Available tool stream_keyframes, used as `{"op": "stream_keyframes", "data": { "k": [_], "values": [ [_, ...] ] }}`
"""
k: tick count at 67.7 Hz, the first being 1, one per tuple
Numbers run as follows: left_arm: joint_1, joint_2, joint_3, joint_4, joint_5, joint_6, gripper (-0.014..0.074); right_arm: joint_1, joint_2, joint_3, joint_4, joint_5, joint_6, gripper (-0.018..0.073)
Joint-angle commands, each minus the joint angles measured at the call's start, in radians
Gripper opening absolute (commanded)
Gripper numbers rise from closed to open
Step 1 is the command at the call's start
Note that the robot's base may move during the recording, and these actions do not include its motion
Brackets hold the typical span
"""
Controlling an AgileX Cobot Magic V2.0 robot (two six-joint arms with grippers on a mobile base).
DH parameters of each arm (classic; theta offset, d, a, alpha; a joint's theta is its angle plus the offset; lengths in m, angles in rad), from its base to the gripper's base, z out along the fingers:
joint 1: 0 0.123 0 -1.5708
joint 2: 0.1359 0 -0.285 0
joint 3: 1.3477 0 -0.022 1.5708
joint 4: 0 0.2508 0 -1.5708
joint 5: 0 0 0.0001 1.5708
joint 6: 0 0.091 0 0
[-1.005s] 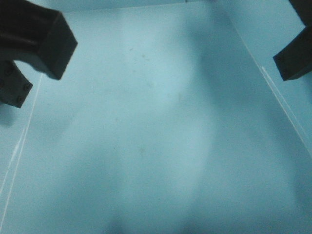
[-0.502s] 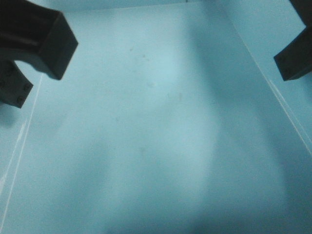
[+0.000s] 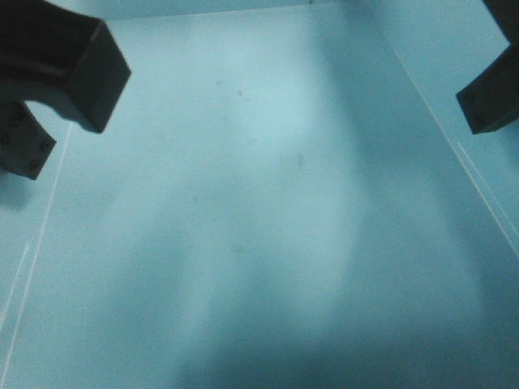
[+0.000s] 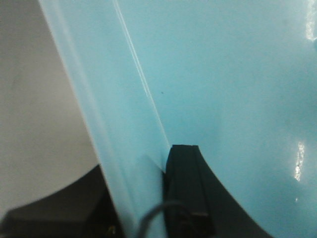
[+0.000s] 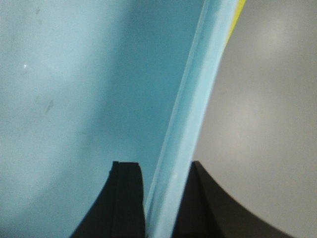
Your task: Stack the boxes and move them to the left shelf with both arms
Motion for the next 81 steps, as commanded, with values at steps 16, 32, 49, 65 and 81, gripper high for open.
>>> {"op": "stream_keyframes", "data": {
  "k": [16,32,49,65,81],
  "values": [
    [-0.020,-0.019,-0.029,0.135,-0.074,0.046,-0.0003,0.012,-0.017,-0.046,-0.158,-0.163,-0.025,0.0037],
    [-0.020,-0.019,-0.029,0.135,-0.074,0.046,-0.0003,0.012,-0.017,-0.046,-0.158,-0.157,-0.025,0.0037],
    [-0.018,-0.019,-0.029,0.135,-0.074,0.046,-0.0003,0.012,-0.017,-0.046,-0.158,-0.147,-0.025,0.0037],
    [-0.018,-0.019,-0.029,0.135,-0.074,0.046,-0.0003,0.012,-0.017,-0.046,-0.158,-0.128,-0.025,0.0037],
    [-0.018,-0.019,-0.029,0.135,-0.074,0.046,-0.0003,0.012,-0.017,-0.046,-0.158,-0.125,-0.025,0.0037]
  ]
}}
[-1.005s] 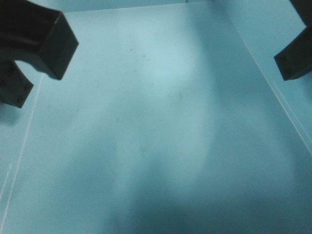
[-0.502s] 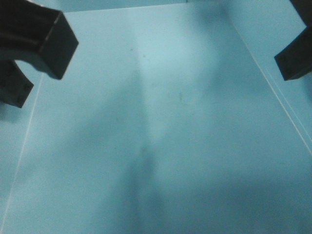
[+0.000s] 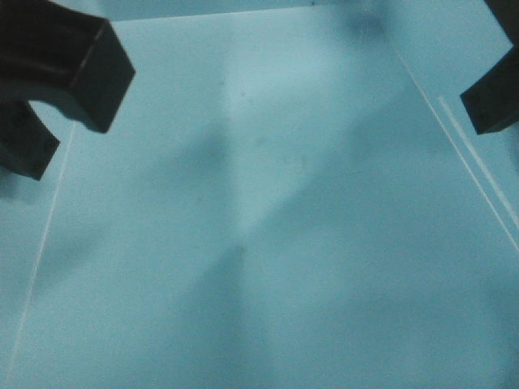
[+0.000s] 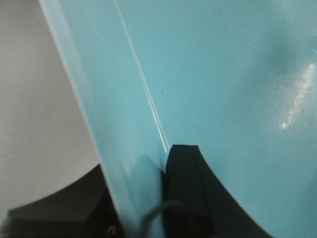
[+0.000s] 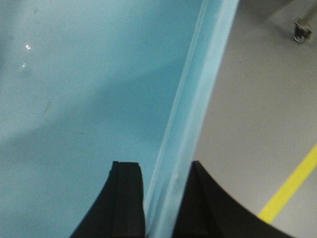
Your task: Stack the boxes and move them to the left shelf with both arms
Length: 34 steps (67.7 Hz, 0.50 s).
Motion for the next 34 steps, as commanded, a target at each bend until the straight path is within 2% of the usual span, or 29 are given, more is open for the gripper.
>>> {"op": "stream_keyframes", "data": {
  "k": [1,34],
  "values": [
    [-0.018,-0.019,-0.029,0.135,-0.066,0.046,-0.0003,0.012,-0.017,-0.046,-0.156,-0.136,-0.025,0.0037],
    [-0.018,-0.019,-0.029,0.135,-0.066,0.046,-0.0003,0.012,-0.017,-0.046,-0.156,-0.135,-0.025,0.0037]
  ]
}}
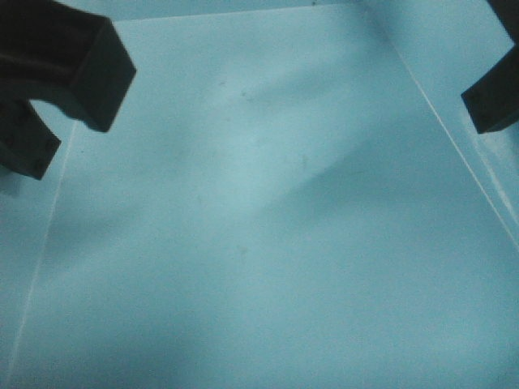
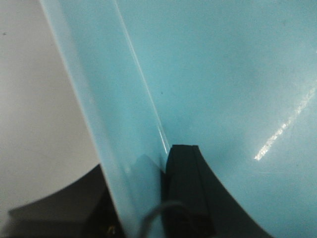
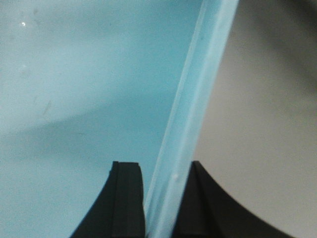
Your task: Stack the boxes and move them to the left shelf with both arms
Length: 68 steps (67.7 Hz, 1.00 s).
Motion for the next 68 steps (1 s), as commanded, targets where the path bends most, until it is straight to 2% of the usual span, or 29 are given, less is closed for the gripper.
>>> {"op": "stream_keyframes", "data": {
  "k": [1,68],
  "values": [
    [-0.018,-0.019,-0.029,0.134,-0.063,0.046,-0.0003,0.012,-0.016,-0.046,-0.156,-0.136,-0.025,0.0037],
    [-0.018,-0.019,-0.029,0.134,-0.066,0.046,-0.0003,0.012,-0.016,-0.046,-0.156,-0.135,-0.025,0.0037]
  ]
}}
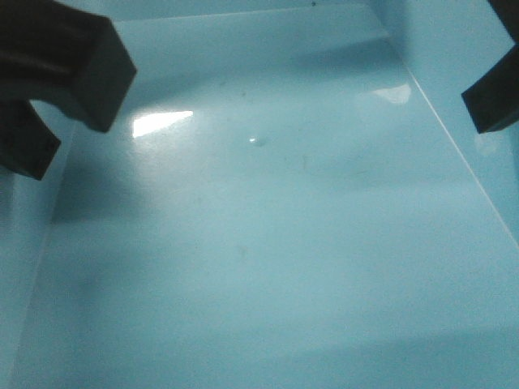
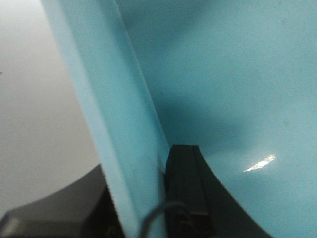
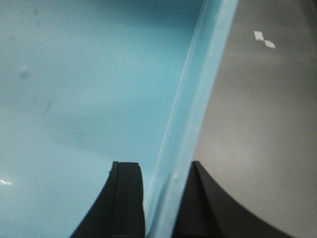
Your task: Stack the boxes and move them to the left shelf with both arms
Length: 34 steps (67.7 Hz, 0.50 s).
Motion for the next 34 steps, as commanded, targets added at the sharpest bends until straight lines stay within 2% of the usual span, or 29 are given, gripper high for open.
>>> {"op": "stream_keyframes", "data": {
  "k": [1,34],
  "values": [
    [-0.018,-0.019,-0.029,0.134,-0.068,0.046,-0.0003,0.012,-0.016,-0.046,-0.156,-0.135,-0.025,0.0037],
    [-0.018,-0.019,-0.029,0.134,-0.071,0.046,-0.0003,0.012,-0.016,-0.046,-0.156,-0.134,-0.025,0.0037]
  ]
}}
